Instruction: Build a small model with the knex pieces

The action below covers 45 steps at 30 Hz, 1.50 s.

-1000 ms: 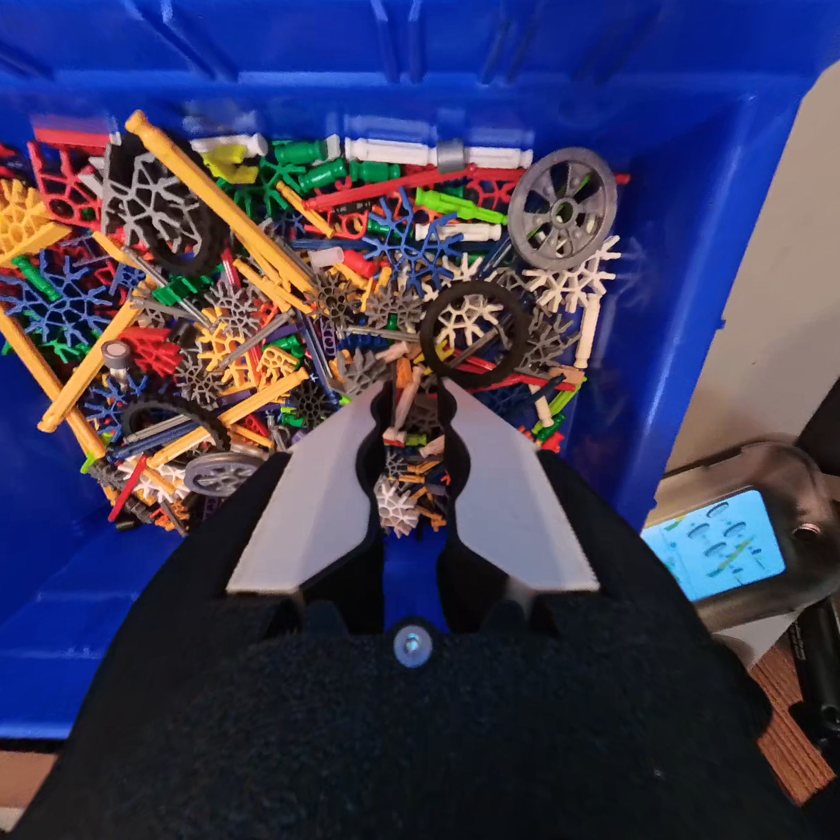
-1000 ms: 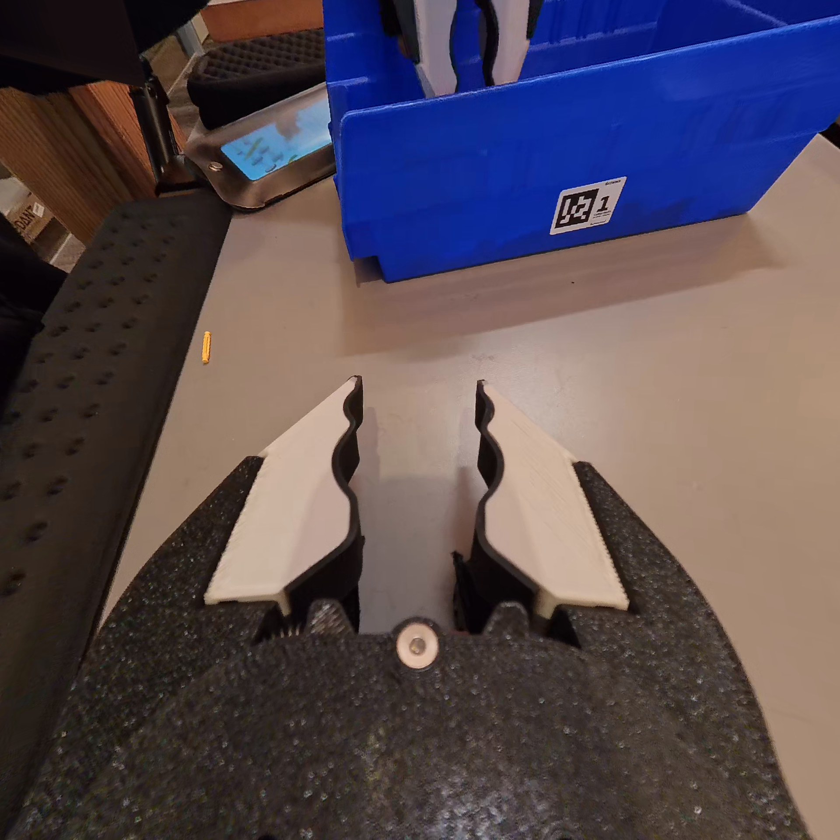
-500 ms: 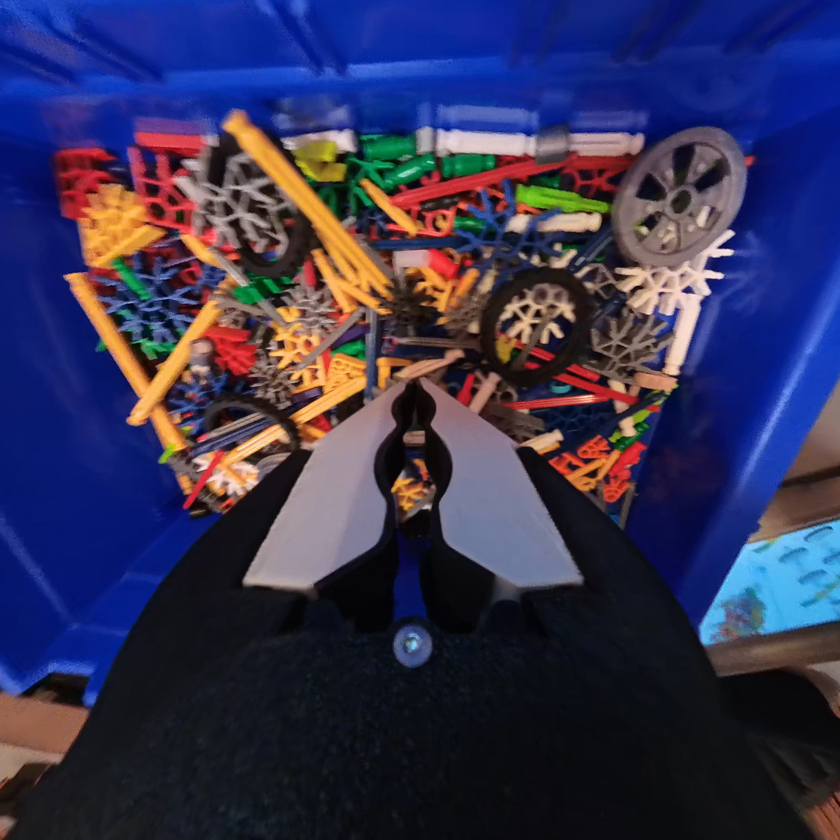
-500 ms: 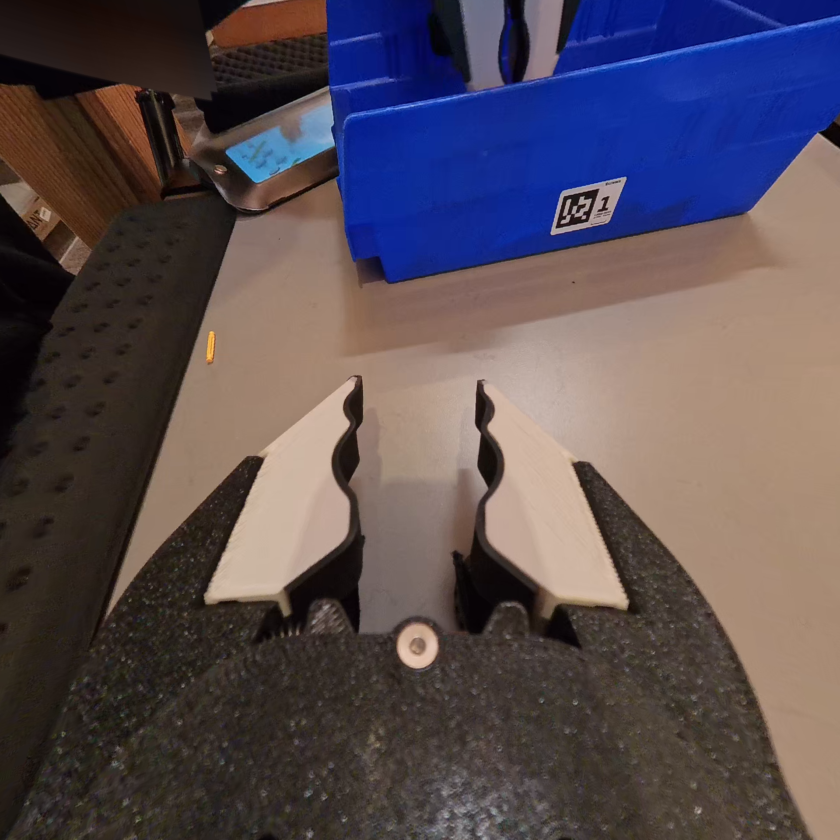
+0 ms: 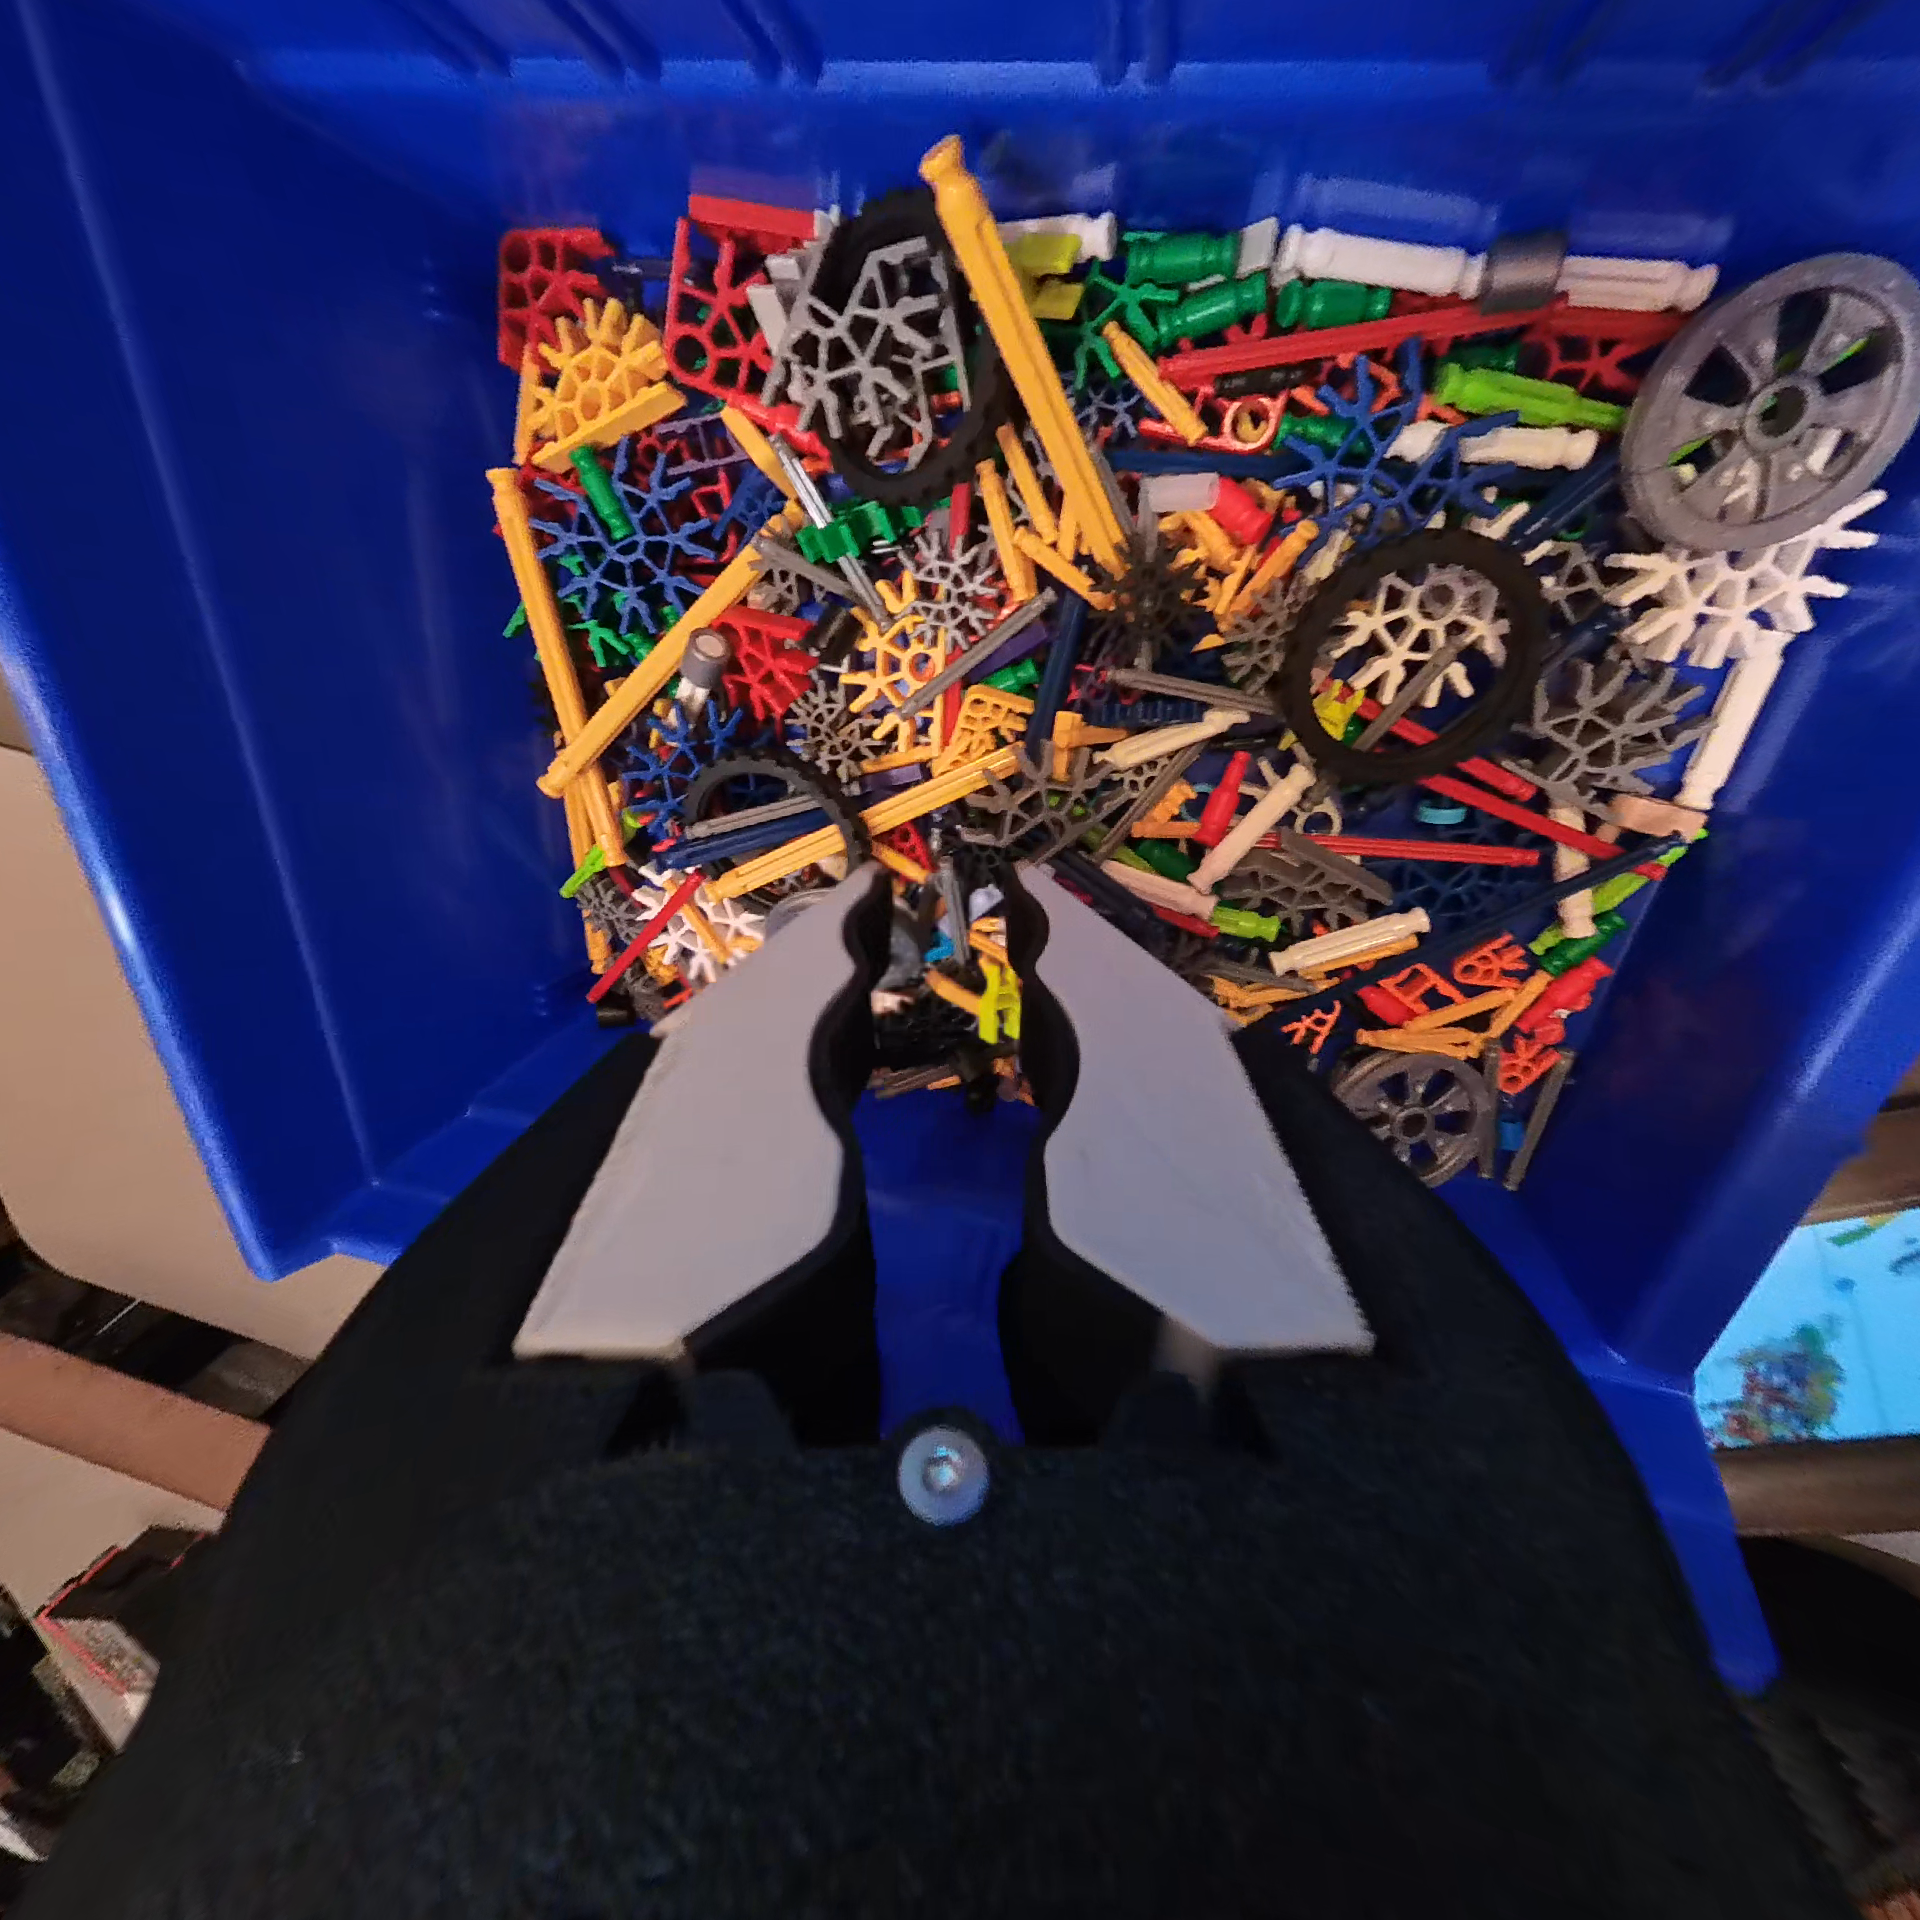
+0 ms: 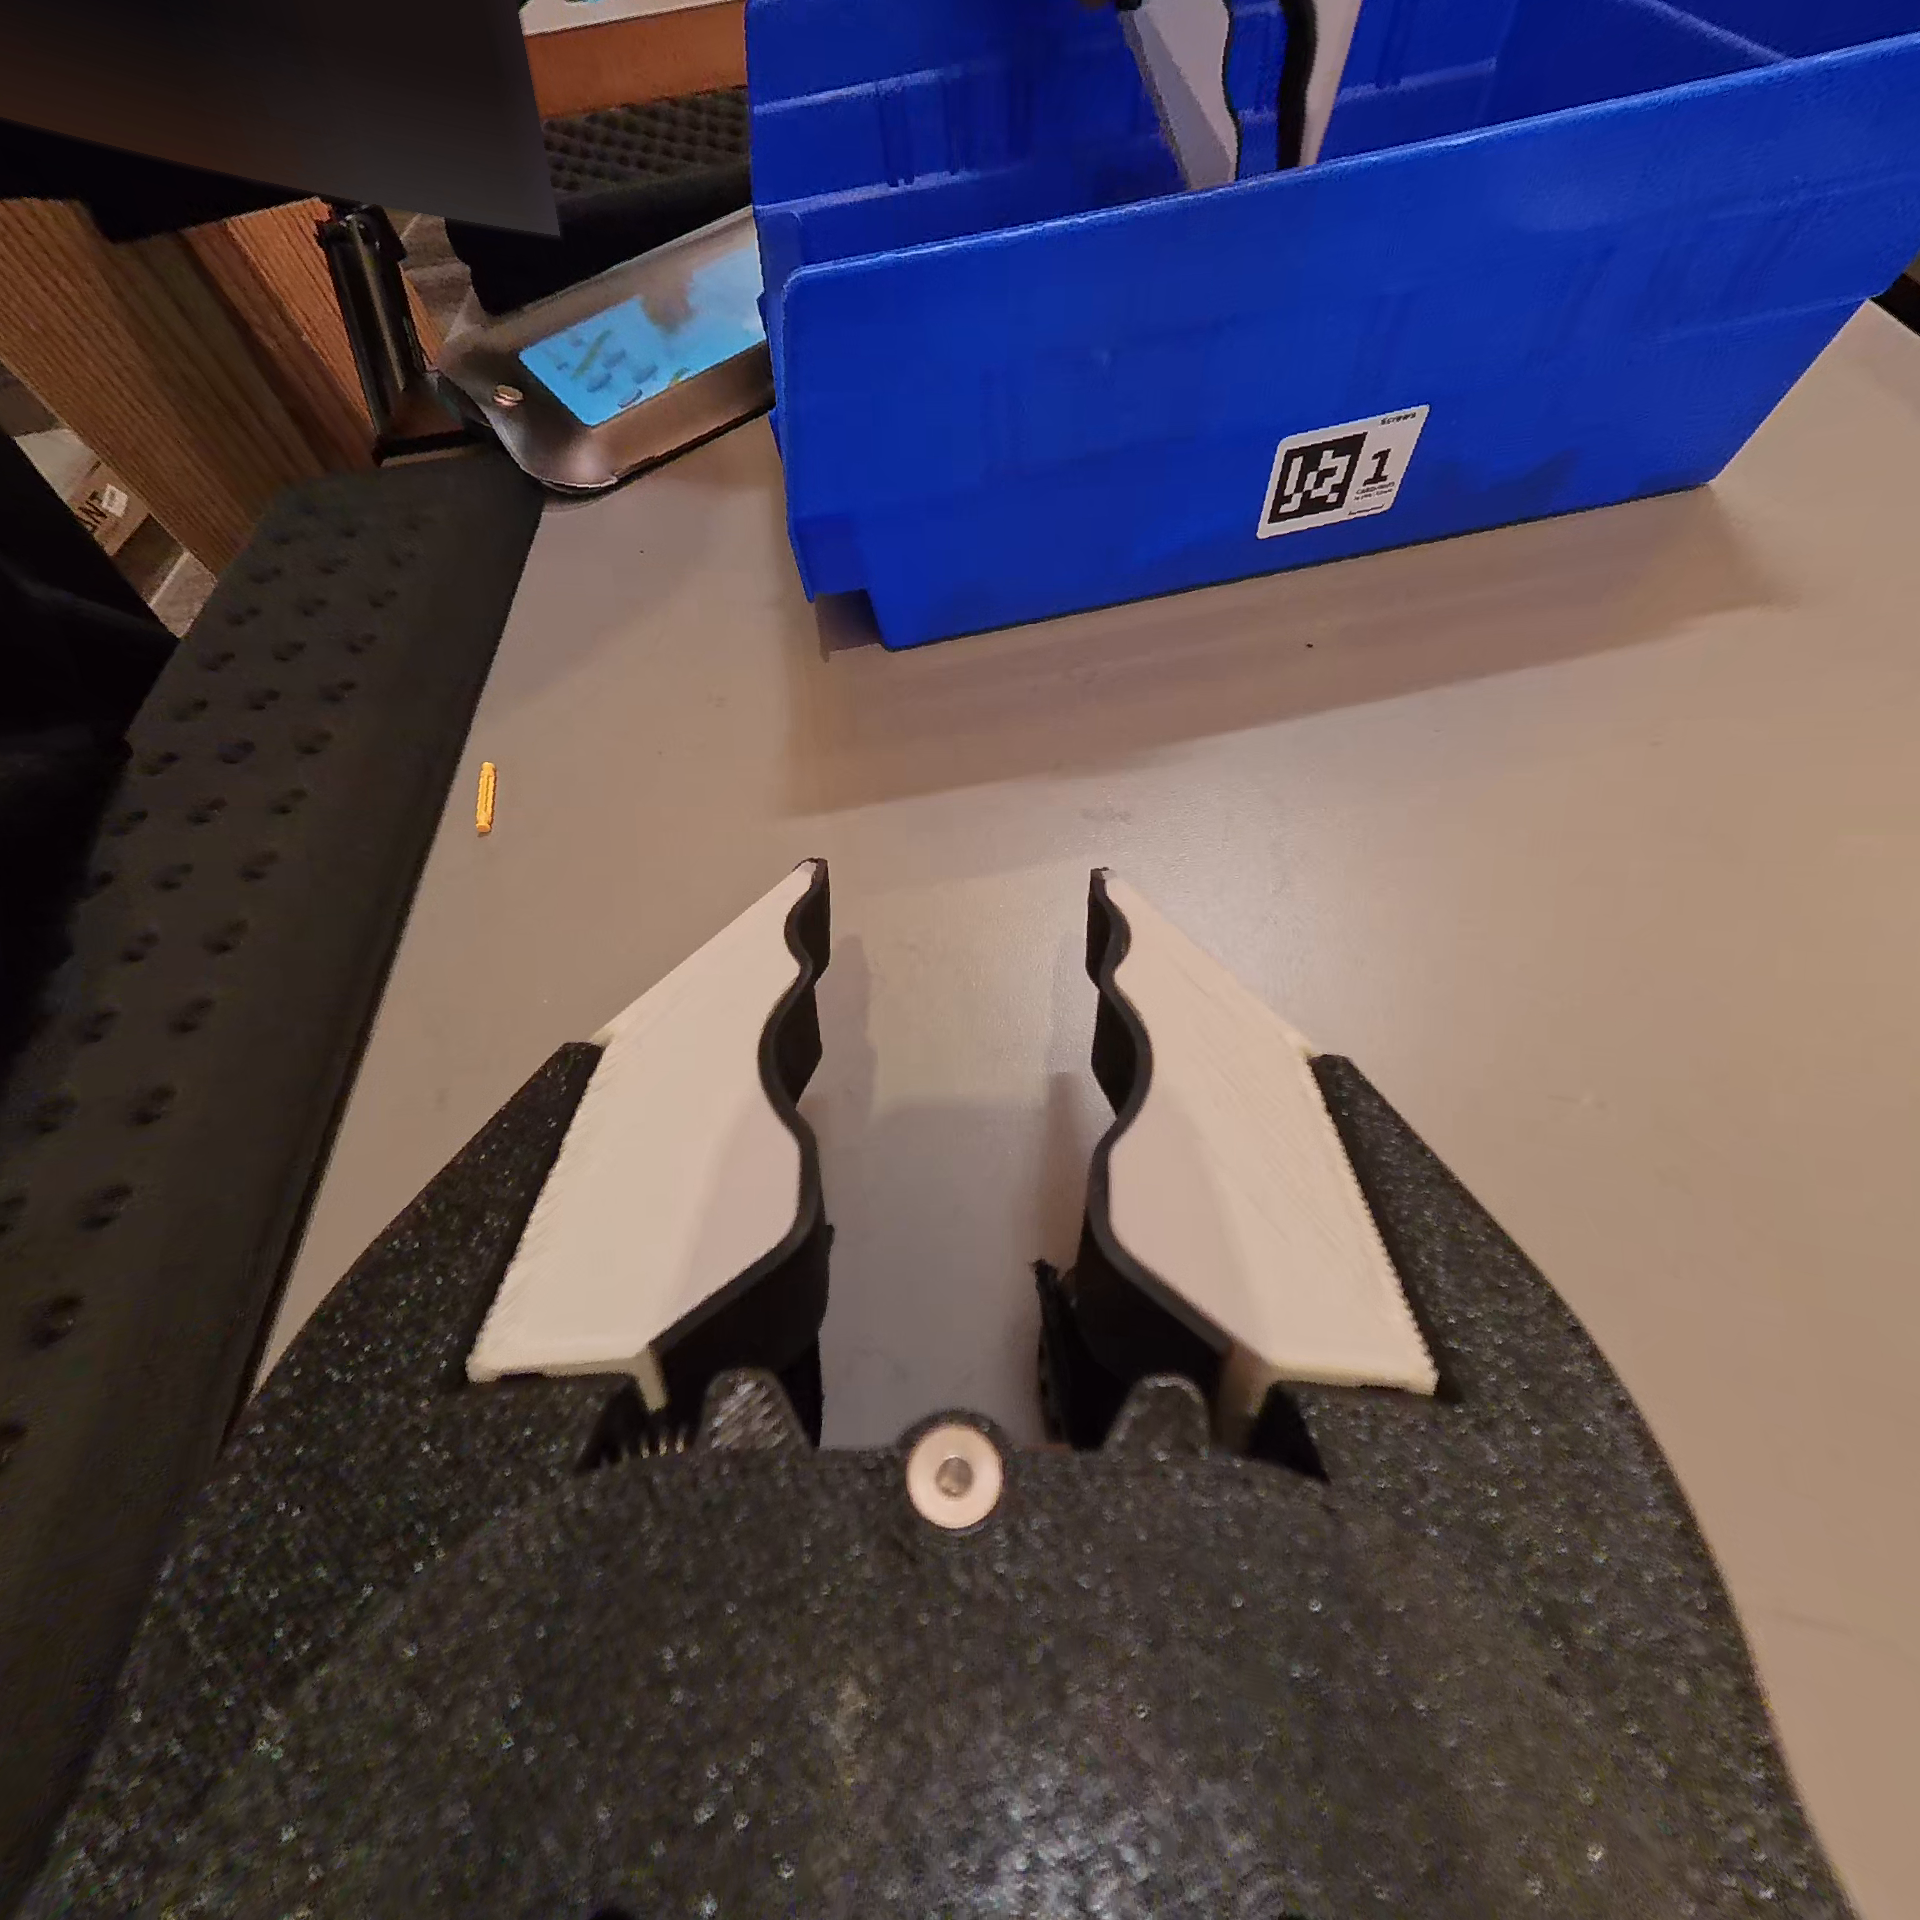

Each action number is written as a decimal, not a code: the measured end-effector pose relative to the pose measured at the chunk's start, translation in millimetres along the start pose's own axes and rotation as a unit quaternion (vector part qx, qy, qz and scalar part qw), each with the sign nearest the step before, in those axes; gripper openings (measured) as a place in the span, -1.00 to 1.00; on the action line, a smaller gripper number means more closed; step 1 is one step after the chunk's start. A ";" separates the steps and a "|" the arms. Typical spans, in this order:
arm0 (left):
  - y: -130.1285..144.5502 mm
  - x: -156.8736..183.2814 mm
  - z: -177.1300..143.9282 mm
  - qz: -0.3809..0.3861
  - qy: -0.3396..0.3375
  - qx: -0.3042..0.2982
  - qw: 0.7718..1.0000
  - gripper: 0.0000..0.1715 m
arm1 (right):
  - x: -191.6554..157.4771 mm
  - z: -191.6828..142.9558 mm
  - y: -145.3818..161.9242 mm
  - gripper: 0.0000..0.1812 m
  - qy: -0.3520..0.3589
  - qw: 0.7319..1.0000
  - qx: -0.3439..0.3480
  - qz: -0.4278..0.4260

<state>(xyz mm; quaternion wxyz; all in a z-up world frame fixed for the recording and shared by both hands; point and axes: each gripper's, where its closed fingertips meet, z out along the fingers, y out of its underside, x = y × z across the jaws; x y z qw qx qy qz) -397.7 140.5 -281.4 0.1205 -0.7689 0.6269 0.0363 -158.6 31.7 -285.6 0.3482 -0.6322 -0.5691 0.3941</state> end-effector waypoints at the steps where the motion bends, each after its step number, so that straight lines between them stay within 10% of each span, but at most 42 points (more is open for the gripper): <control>1: 0.8 -2.3 -1.1 -0.004 -0.002 0.000 1.000 -0.74 | 0.0 0.0 0.0 -0.45 0.000 1.000 0.000 0.000; 24: 52.8 18.2 25.7 0.012 0.114 -0.182 0.977 -0.94 | 0.1 -0.8 -0.8 -0.45 -0.001 1.000 0.003 0.001; 36: 28.8 13.0 -7.0 0.004 0.097 -0.086 0.991 -0.96 | 0.3 -0.1 -0.2 -0.45 -0.001 1.000 0.000 0.001; 45: -57.4 95.1 -63.3 0.114 0.119 0.024 0.986 -0.94 | -0.2 1.0 1.0 -0.45 -0.002 1.000 -0.005 0.001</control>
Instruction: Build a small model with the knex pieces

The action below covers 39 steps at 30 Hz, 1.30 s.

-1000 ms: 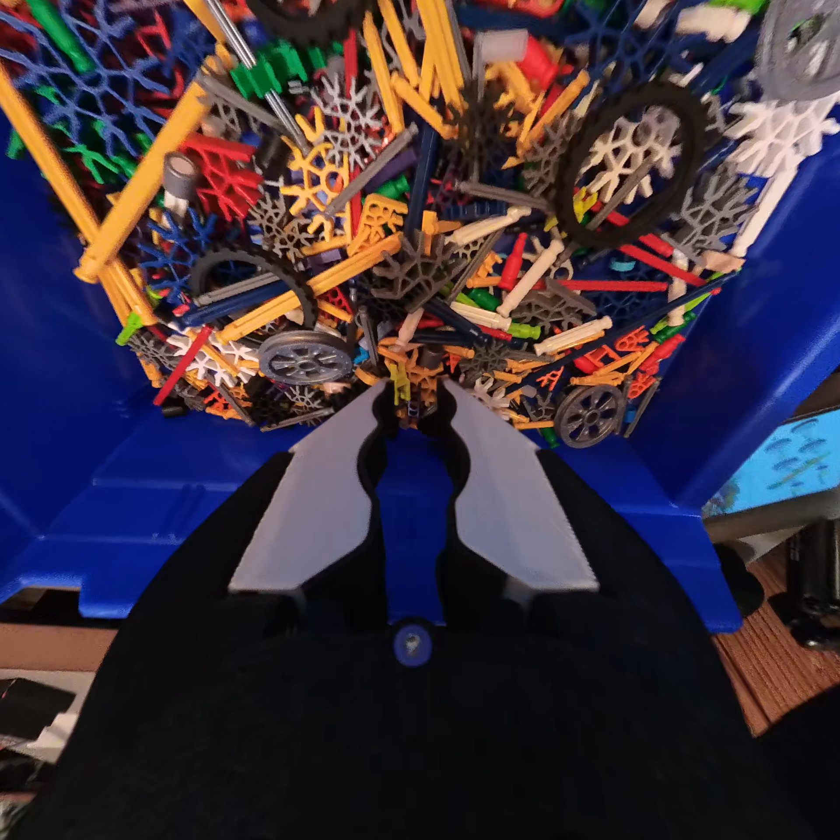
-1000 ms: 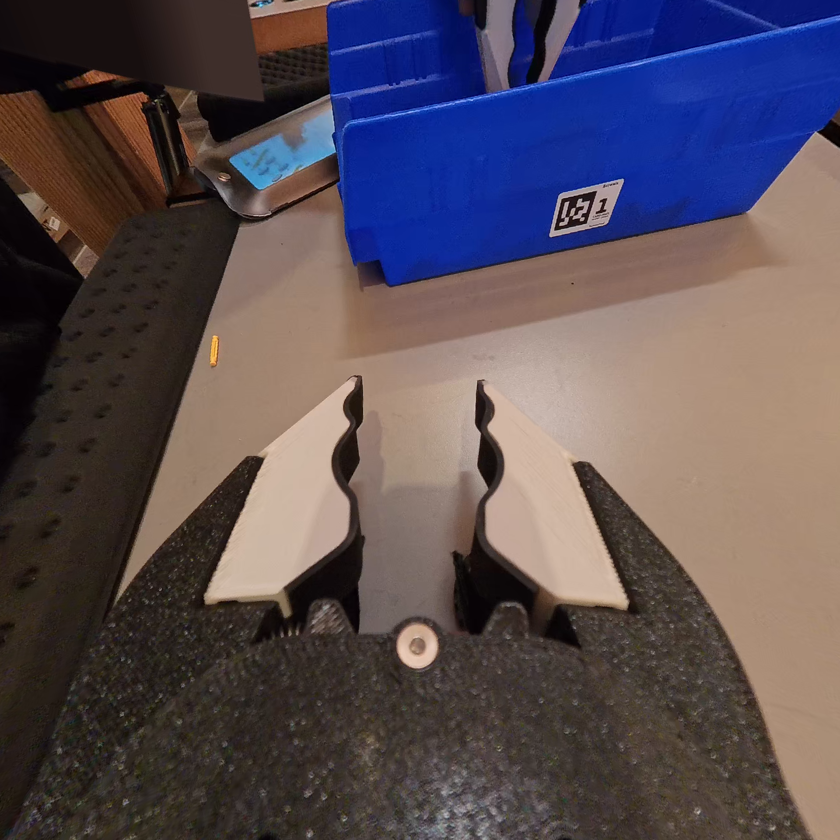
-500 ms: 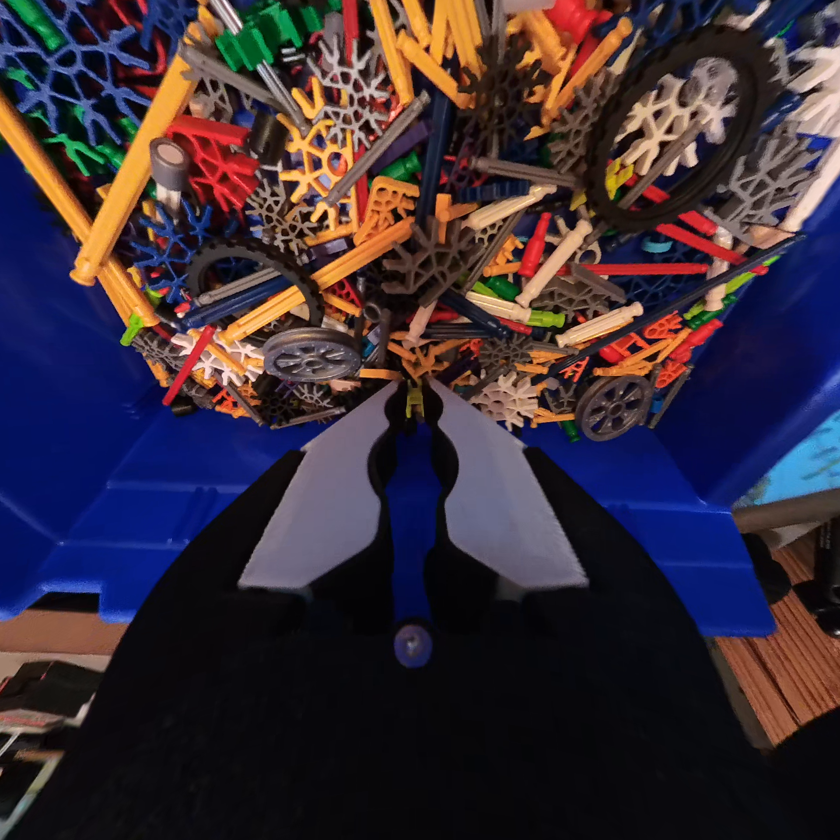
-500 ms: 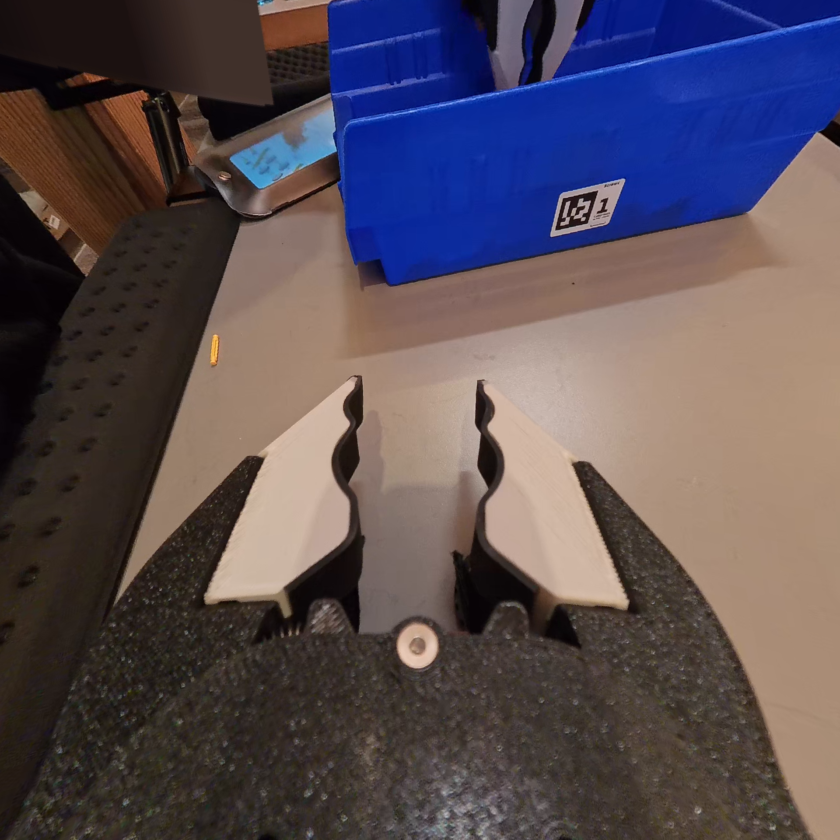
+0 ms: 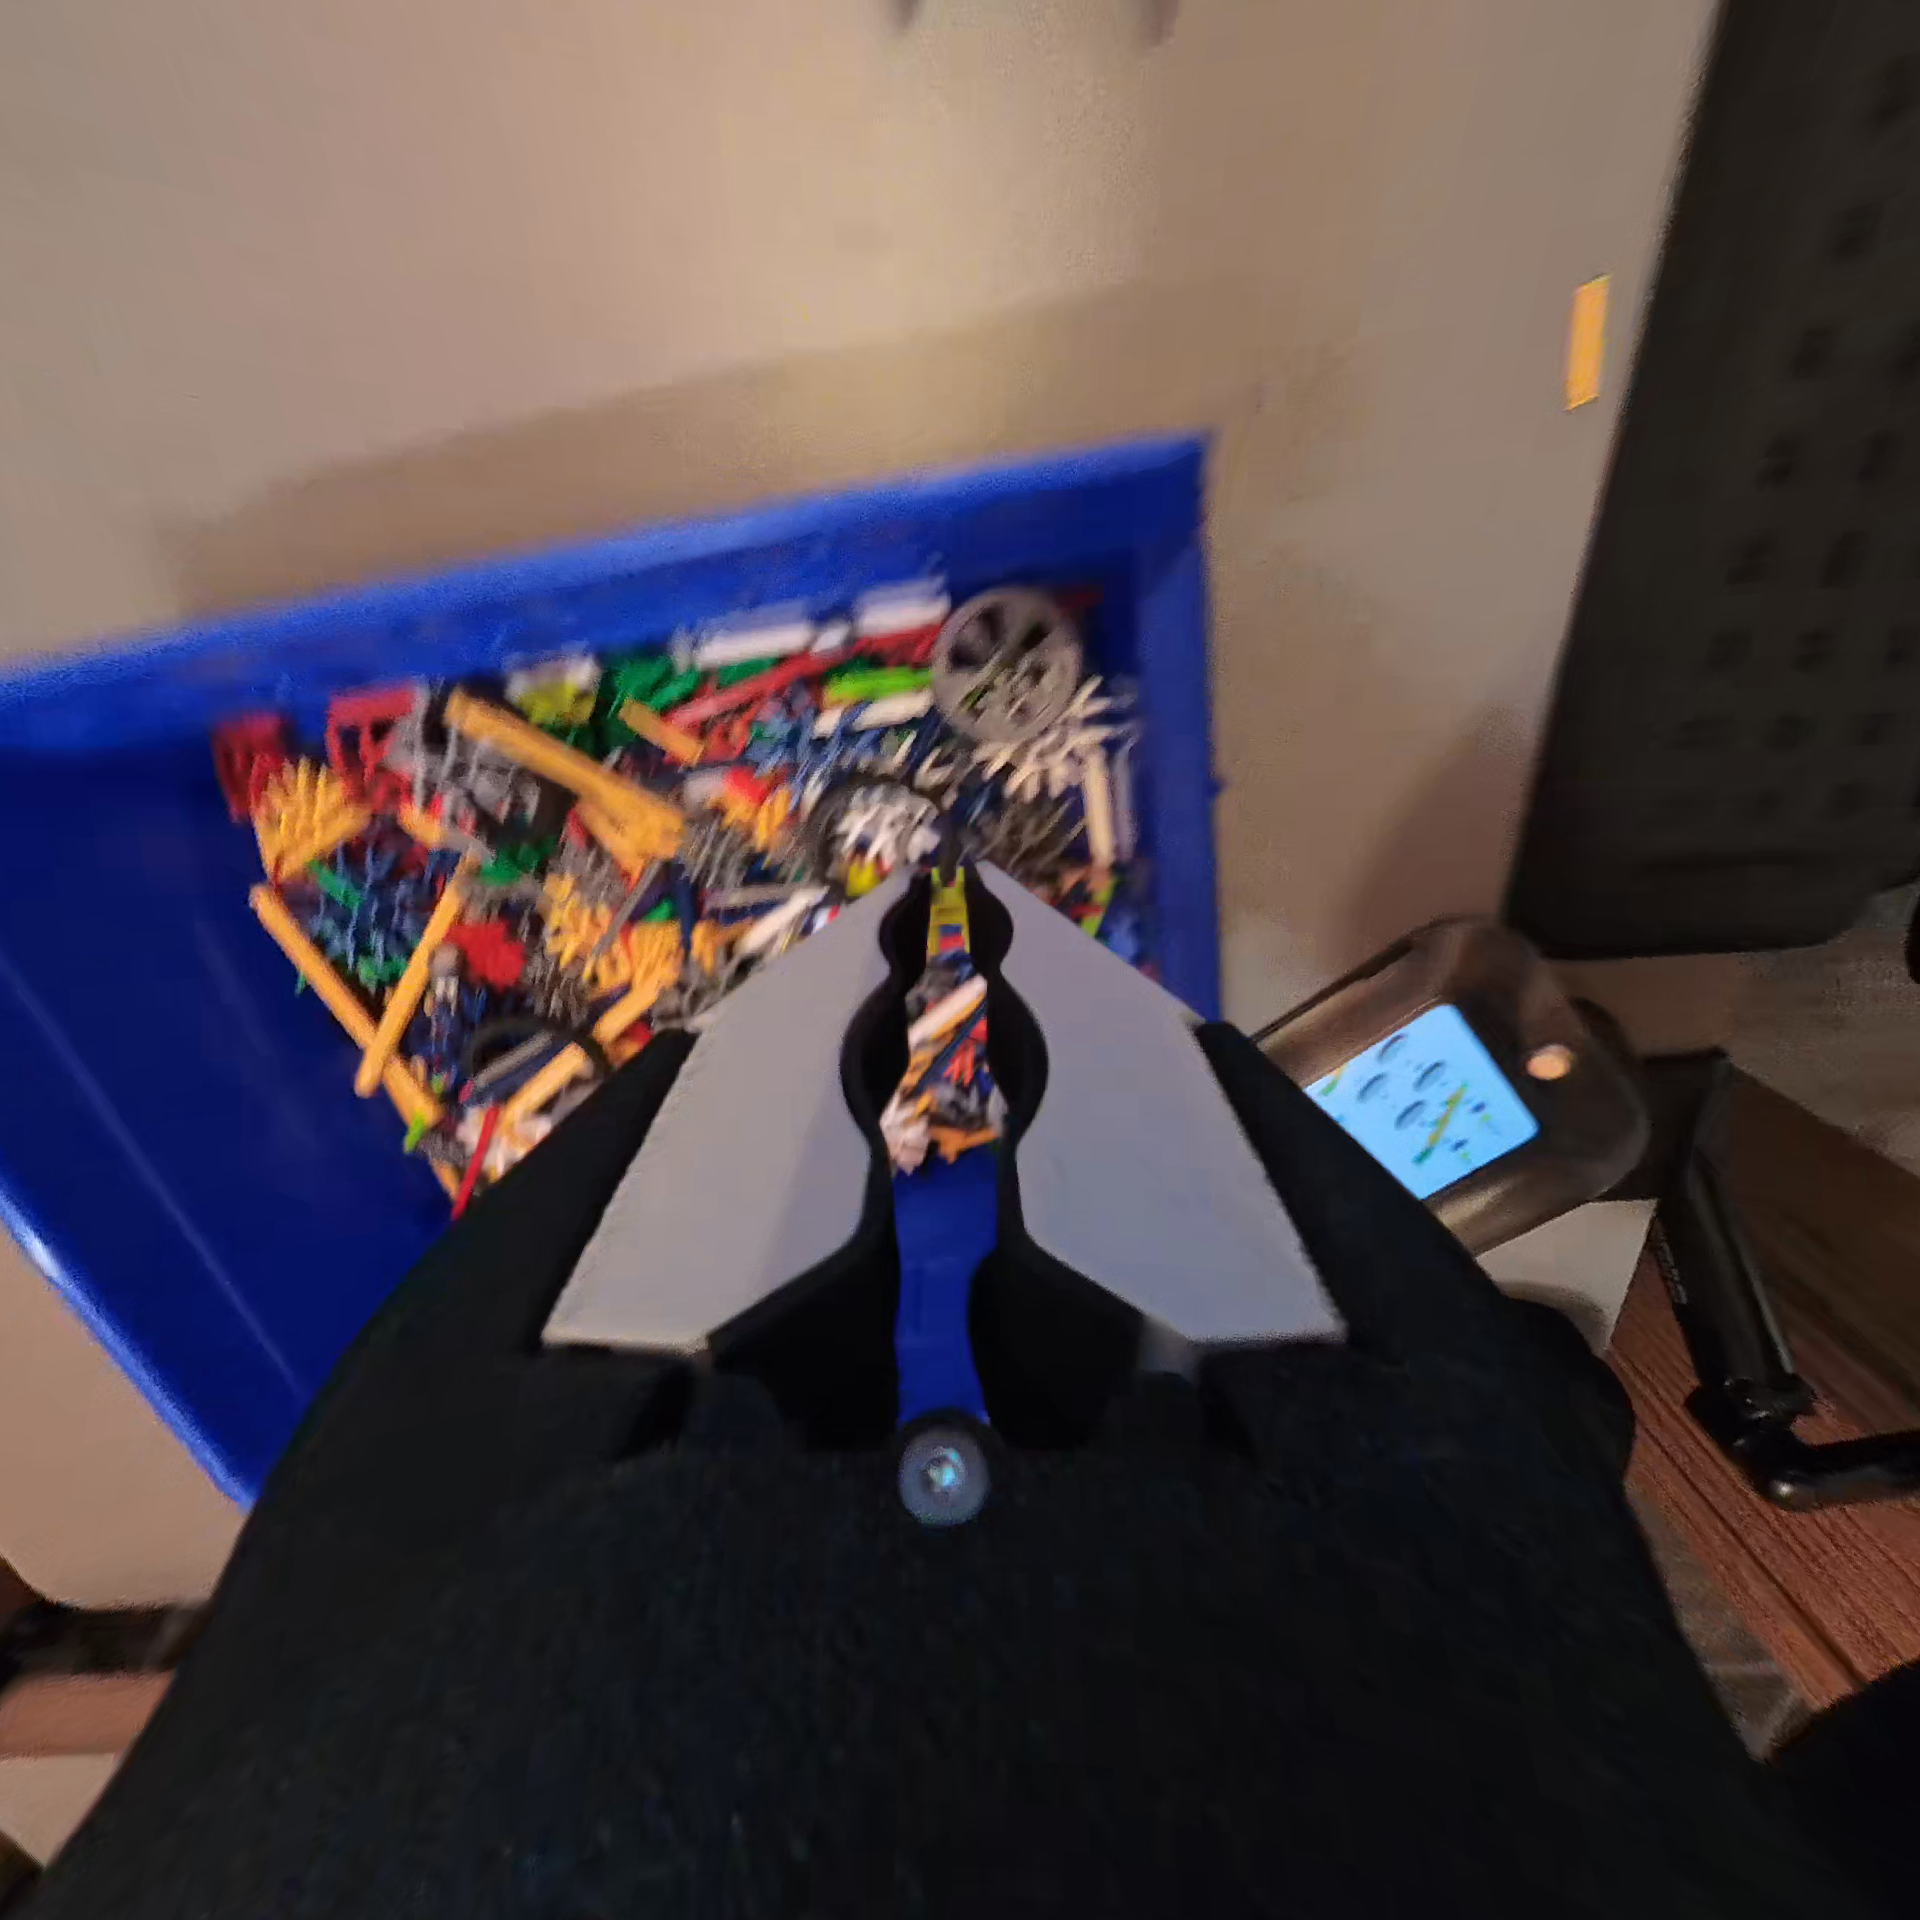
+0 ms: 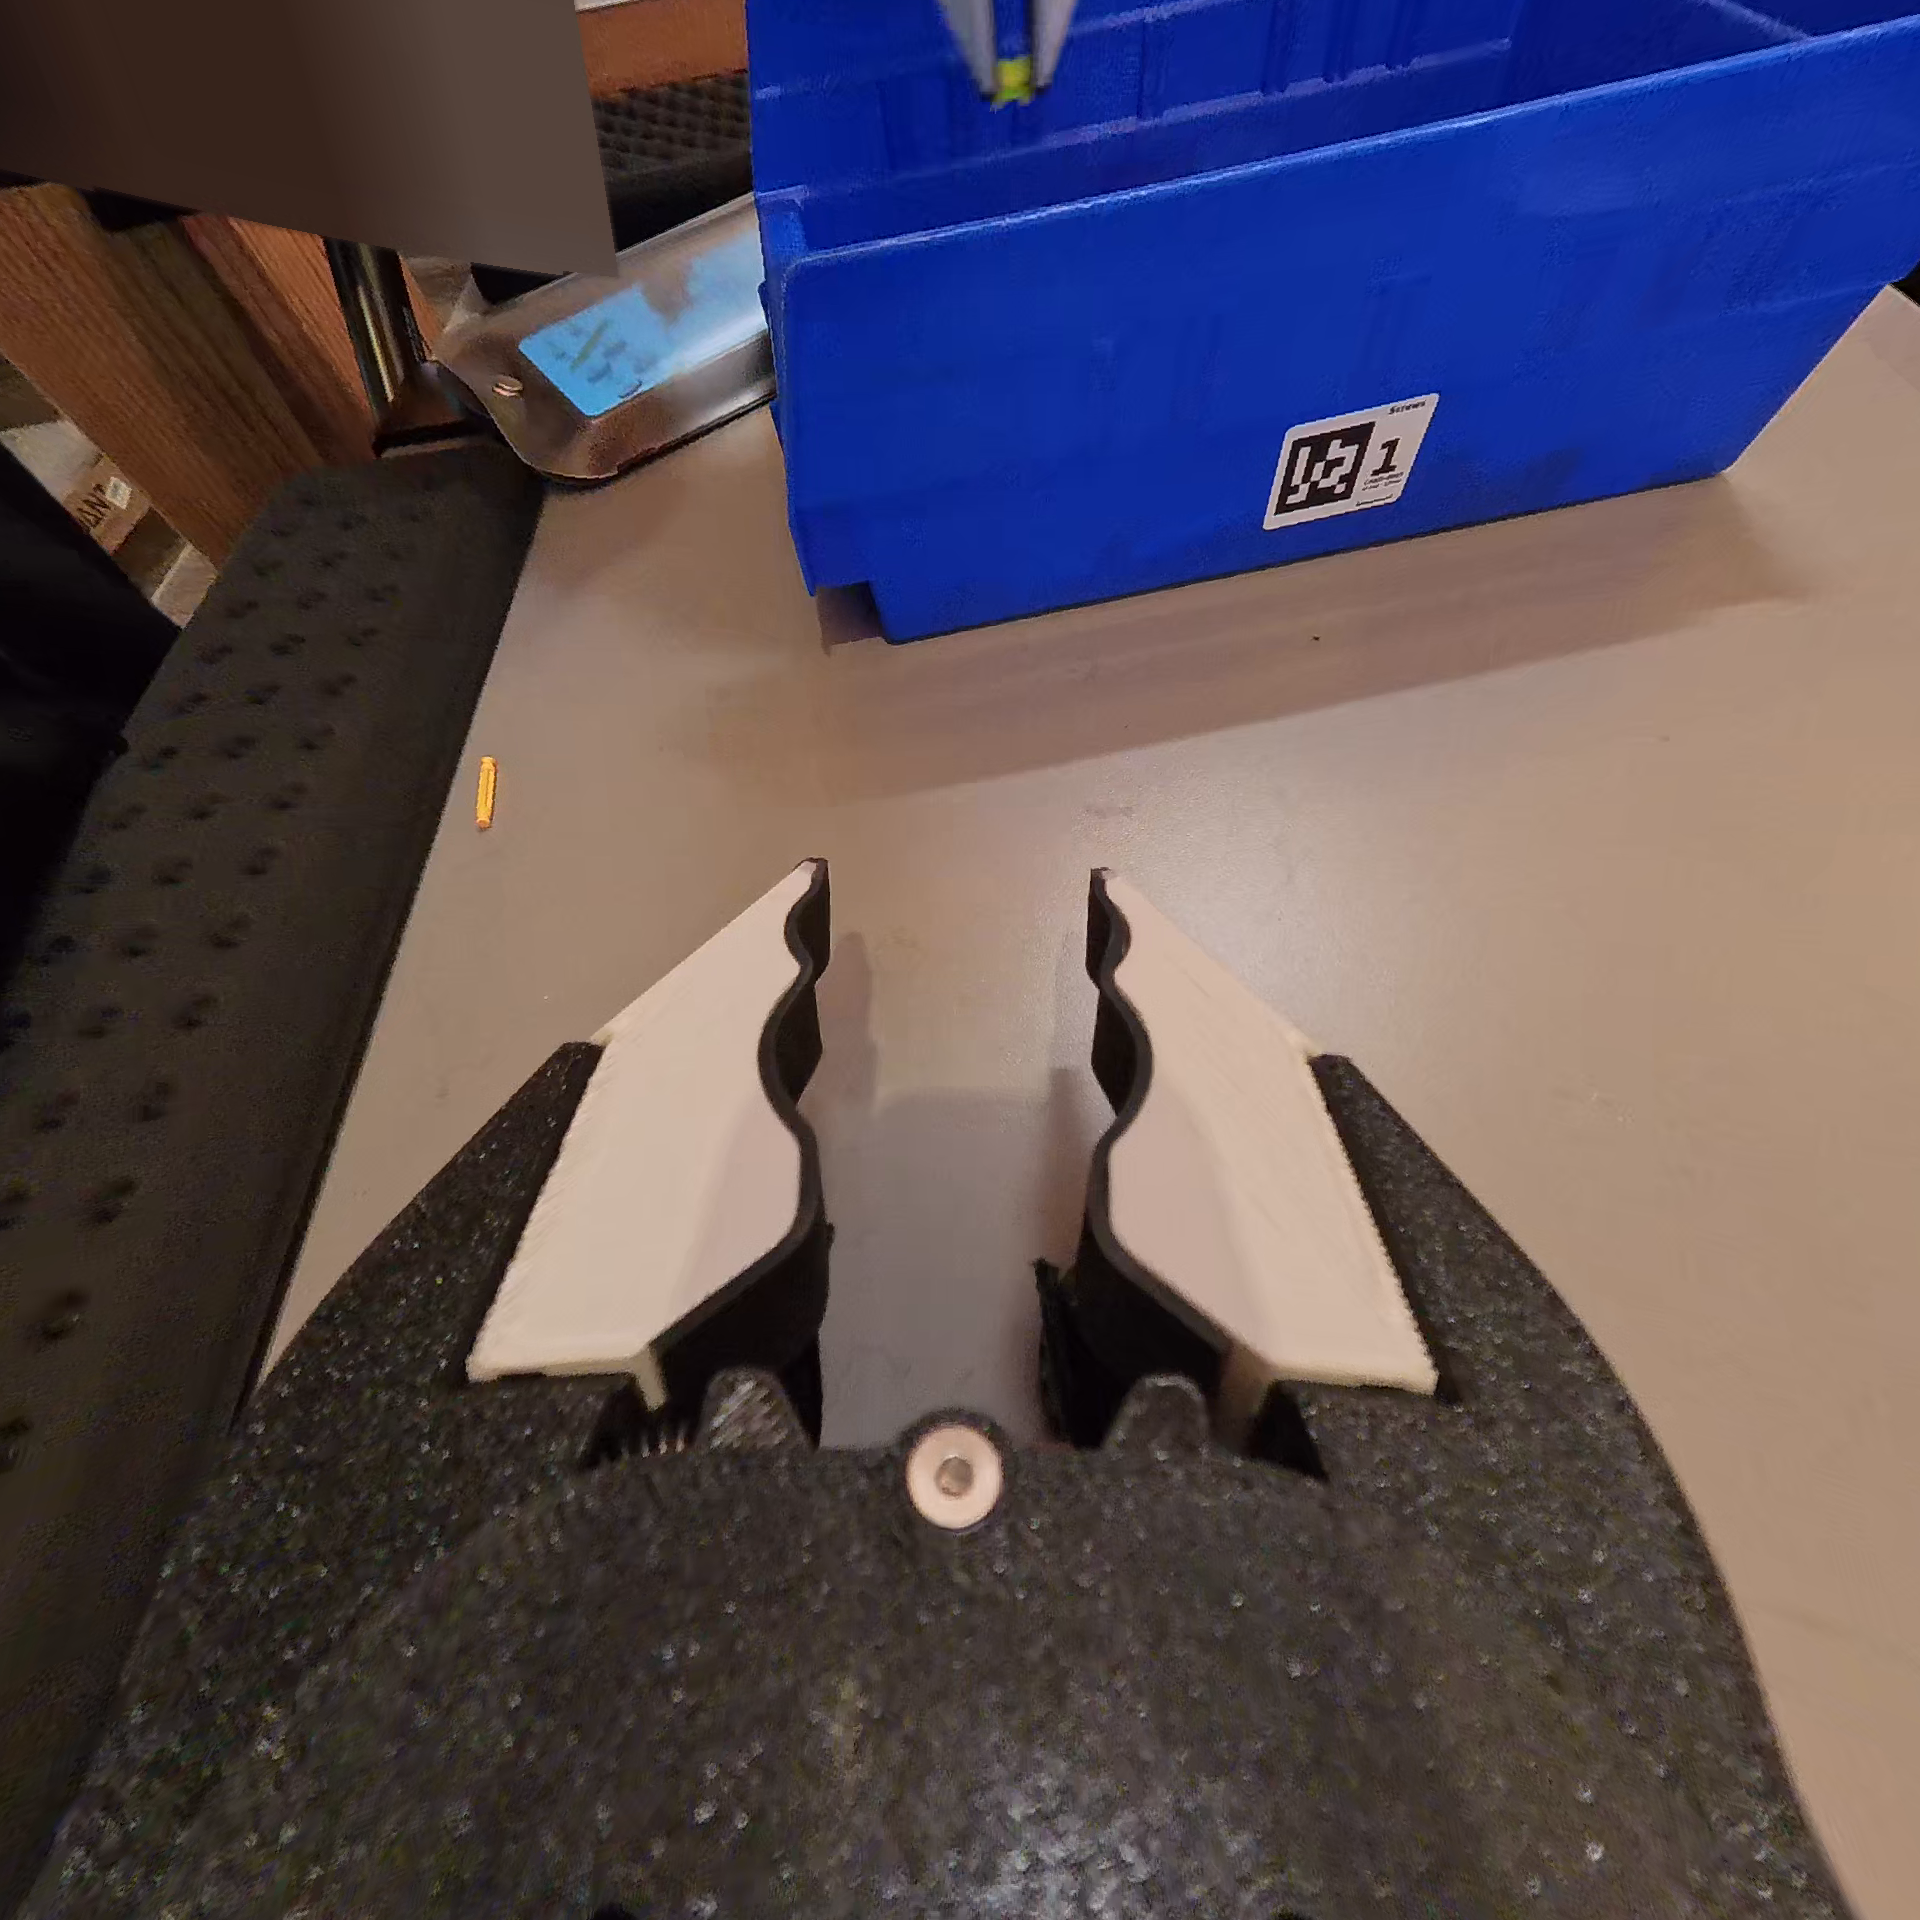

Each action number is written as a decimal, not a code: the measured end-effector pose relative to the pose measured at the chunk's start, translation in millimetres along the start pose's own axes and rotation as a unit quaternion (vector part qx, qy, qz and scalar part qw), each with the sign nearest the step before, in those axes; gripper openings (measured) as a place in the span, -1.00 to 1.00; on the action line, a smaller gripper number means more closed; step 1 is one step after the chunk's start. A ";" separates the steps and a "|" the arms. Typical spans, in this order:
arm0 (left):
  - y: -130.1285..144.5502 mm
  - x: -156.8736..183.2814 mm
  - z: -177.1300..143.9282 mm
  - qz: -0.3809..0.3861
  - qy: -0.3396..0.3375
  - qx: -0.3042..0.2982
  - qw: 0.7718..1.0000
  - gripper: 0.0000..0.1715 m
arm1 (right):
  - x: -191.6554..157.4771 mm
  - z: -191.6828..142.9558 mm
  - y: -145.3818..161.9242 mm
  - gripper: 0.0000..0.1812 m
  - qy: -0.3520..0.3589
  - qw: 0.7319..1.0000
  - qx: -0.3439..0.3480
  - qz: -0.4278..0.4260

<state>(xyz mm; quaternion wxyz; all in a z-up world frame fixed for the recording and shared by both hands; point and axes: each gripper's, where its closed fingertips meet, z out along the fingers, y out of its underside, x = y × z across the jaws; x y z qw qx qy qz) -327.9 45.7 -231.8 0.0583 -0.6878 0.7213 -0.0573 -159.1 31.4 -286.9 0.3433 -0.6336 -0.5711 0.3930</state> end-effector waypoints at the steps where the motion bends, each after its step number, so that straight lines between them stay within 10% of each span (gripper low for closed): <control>1: -13.2 10.7 1.8 0.021 0.006 0.002 1.000 -0.94 | -0.1 0.1 0.2 -0.45 0.000 1.000 0.000 0.000; 16: -115.5 74.9 39.2 0.175 0.084 0.007 0.981 -0.95 | 1.5 -2.9 2.4 -0.45 -0.004 1.000 -0.003 0.006; 29: -100.4 125.2 117.8 0.195 0.117 -0.068 0.971 -0.93 | 5.2 -5.4 6.8 -0.45 0.001 1.000 -0.012 0.010; 39: -122.0 101.3 53.4 0.097 0.092 0.070 0.989 -0.70 | 4.2 -5.2 7.1 -0.45 0.001 1.000 -0.013 0.004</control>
